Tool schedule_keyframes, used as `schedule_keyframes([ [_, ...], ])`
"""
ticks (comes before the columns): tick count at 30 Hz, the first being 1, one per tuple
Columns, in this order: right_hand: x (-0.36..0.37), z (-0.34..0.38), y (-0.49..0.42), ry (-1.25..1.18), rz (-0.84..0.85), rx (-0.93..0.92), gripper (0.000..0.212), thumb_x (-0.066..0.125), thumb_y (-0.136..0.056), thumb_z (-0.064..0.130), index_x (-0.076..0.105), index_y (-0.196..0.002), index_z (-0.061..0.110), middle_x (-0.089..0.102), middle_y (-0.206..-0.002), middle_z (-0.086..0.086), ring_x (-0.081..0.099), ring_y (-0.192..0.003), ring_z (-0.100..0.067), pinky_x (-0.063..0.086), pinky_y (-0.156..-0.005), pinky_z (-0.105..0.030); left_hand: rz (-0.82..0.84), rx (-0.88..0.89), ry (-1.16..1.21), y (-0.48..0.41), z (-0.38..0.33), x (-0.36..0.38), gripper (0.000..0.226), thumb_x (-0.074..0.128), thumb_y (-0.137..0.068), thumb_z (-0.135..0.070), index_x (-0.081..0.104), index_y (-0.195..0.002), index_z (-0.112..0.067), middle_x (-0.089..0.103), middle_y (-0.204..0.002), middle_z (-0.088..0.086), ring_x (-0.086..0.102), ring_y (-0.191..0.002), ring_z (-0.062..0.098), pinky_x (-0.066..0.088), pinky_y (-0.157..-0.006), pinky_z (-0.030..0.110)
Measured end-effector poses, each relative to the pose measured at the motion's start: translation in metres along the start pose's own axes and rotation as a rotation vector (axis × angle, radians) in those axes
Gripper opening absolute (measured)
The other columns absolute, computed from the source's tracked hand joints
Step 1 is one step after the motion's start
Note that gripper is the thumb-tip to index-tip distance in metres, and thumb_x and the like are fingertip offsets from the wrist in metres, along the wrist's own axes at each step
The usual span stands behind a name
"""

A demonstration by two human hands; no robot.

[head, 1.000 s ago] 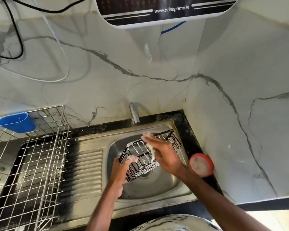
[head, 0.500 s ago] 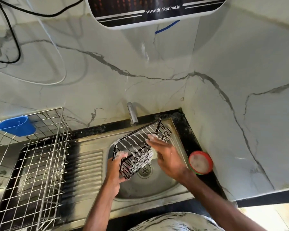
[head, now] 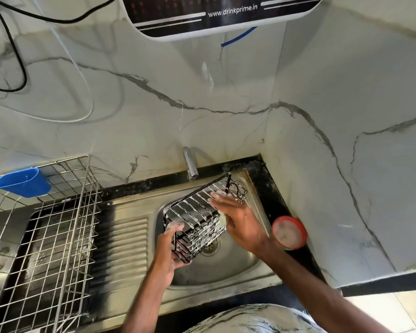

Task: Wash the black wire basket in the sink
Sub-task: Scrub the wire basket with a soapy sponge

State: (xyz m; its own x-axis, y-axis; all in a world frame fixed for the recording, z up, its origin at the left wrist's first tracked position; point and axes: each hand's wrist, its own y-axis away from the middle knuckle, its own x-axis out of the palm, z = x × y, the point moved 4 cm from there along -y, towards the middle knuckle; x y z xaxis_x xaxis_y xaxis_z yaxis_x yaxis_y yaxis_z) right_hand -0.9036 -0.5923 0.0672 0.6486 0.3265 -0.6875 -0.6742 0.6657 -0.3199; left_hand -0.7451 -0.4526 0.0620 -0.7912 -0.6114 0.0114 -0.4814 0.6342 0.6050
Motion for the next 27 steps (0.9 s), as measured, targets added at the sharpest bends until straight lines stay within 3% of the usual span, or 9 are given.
schedule_keyframes([
  [3, -0.009, -0.014, -0.01, -0.023, -0.02, 0.045, 0.05, 0.035, -0.095, 0.012, 0.056, -0.141, 0.013, 0.055, -0.145, -0.008, 0.05, -0.138, -0.014, 0.033, -0.117, -0.02, 0.014, 0.01, -0.031, -0.003, 0.001, -0.004, 0.016, 0.058, -0.096, -0.033, 0.064, -0.108, -0.024, 0.067, -0.122, 0.018, 0.064, -0.109, 0.039, 0.049, -0.101, 0.065],
  [6, -0.03, -0.049, -0.017, -0.104, -0.1, 0.261, 0.05, 0.05, -0.089, -0.007, 0.061, -0.135, 0.009, 0.063, -0.134, -0.016, 0.062, -0.121, -0.018, 0.045, -0.103, -0.013, 0.02, 0.037, -0.054, -0.006, 0.005, -0.01, 0.017, 0.057, -0.097, -0.032, 0.066, -0.108, -0.022, 0.065, -0.125, 0.016, 0.063, -0.112, 0.039, 0.05, -0.1, 0.065],
  [9, -0.031, -0.068, -0.019, -0.083, -0.076, 0.43, 0.05, 0.05, -0.088, -0.014, 0.064, -0.132, 0.005, 0.067, -0.131, -0.011, 0.066, -0.119, -0.02, 0.049, -0.104, -0.026, 0.025, 0.054, -0.076, -0.003, 0.005, -0.012, 0.025, 0.064, -0.089, -0.037, 0.067, -0.109, -0.022, 0.064, -0.126, 0.014, 0.061, -0.116, 0.038, 0.051, -0.099, 0.063],
  [12, -0.035, -0.074, -0.022, -0.092, -0.091, 0.591, 0.045, 0.049, -0.089, -0.009, 0.068, -0.127, 0.005, 0.07, -0.124, -0.01, 0.067, -0.114, -0.022, 0.044, -0.093, -0.013, 0.048, 0.033, -0.062, -0.005, 0.007, -0.018, 0.03, 0.063, -0.09, -0.039, 0.065, -0.113, -0.02, 0.064, -0.126, 0.017, 0.063, -0.114, 0.039, 0.053, -0.098, 0.061],
  [15, -0.036, -0.093, -0.025, -0.2, -0.028, 0.732, 0.041, 0.047, -0.076, 0.013, 0.079, -0.101, 0.023, 0.077, -0.1, -0.008, 0.073, -0.094, -0.03, 0.055, -0.075, -0.028, 0.094, 0.019, -0.003, -0.009, 0.005, -0.025, 0.039, 0.066, -0.083, -0.039, 0.058, -0.115, -0.018, 0.063, -0.122, 0.015, 0.062, -0.113, 0.036, 0.053, -0.095, 0.054],
  [17, -0.04, -0.088, -0.028, -0.292, 0.017, 0.749, 0.033, 0.045, -0.076, 0.015, 0.076, -0.085, 0.025, 0.076, -0.085, -0.008, 0.074, -0.081, -0.03, 0.061, -0.067, -0.039, 0.097, 0.021, 0.063, -0.014, 0.006, -0.03, 0.035, 0.063, -0.087, -0.037, 0.056, -0.116, -0.02, 0.064, -0.123, 0.018, 0.062, -0.112, 0.036, 0.052, -0.095, 0.055],
  [20, -0.058, -0.051, -0.033, -0.472, 0.023, 0.783, 0.035, 0.045, -0.09, -0.007, 0.072, -0.088, 0.016, 0.074, -0.083, -0.007, 0.072, -0.073, -0.02, 0.058, -0.055, -0.029, 0.016, -0.039, 0.248, -0.029, 0.017, -0.042, 0.037, 0.047, -0.099, -0.035, 0.058, -0.129, -0.017, 0.064, -0.132, 0.023, 0.062, -0.117, 0.04, 0.047, -0.102, 0.065],
  [23, -0.067, -0.027, -0.042, -0.634, 0.035, 0.768, 0.032, 0.047, -0.093, -0.012, 0.07, -0.101, 0.008, 0.074, -0.087, -0.008, 0.073, -0.071, -0.015, 0.058, -0.057, -0.024, -0.043, -0.145, 0.471, -0.039, 0.029, -0.049, 0.058, 0.042, -0.097, -0.056, 0.061, -0.137, -0.019, 0.066, -0.135, 0.019, 0.059, -0.126, 0.045, 0.041, -0.104, 0.073],
  [27, -0.066, 0.004, -0.052, -0.738, 0.032, 0.719, 0.034, 0.052, -0.09, -0.016, 0.07, -0.109, 0.006, 0.075, -0.096, -0.011, 0.075, -0.076, -0.015, 0.058, -0.062, -0.023, -0.071, -0.196, 0.58, -0.043, 0.037, -0.039, 0.056, 0.031, -0.102, -0.06, 0.064, -0.125, -0.021, 0.064, -0.126, 0.02, 0.058, -0.117, 0.046, 0.033, -0.109, 0.074],
])
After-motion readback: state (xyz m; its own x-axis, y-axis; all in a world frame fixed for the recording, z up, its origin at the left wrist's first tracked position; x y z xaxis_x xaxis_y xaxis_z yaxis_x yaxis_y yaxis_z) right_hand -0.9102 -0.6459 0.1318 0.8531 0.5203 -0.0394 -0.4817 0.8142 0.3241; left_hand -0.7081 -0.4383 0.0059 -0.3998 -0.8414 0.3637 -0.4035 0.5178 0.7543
